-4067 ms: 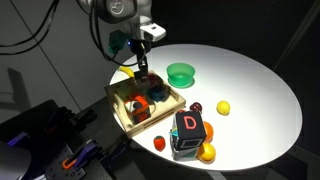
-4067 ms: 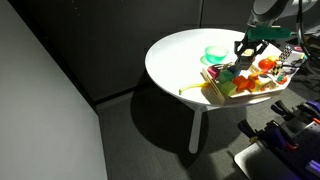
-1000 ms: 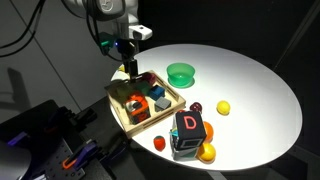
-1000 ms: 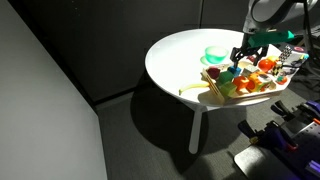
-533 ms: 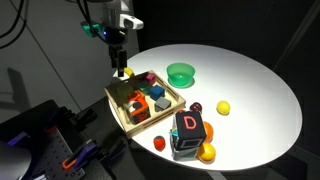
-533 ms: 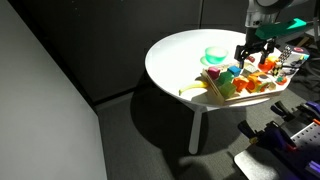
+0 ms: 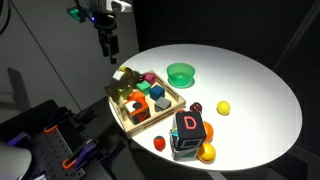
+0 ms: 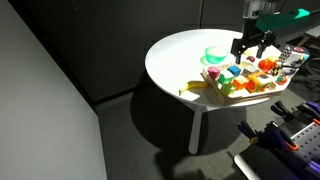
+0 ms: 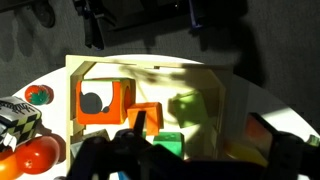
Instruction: Put the grey block in the box
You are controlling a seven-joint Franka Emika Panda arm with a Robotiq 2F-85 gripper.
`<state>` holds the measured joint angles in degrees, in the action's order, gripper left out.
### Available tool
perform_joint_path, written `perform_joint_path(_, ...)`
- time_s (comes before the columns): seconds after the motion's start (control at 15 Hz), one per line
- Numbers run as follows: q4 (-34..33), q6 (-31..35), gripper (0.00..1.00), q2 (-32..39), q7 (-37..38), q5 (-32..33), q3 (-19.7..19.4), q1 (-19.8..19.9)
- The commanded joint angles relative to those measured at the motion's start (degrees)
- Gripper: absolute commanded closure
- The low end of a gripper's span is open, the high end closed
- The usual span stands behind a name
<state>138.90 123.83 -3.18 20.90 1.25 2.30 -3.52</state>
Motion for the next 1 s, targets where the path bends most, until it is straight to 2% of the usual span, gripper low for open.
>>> perform_joint_path(0.0, 2.94, 0.64, 0.0, -5.56, -0.18, 1.24, 1.47, -0.2)
perform_joint_path(0.67, 7.28, 0.35, 0.0, -16.53, 1.13, 0.19, 5.11, -0.35)
perform_joint_path(0.93, 7.91, -1.7, 0.0, -19.43, 0.93, -1.67, 5.8, -0.52)
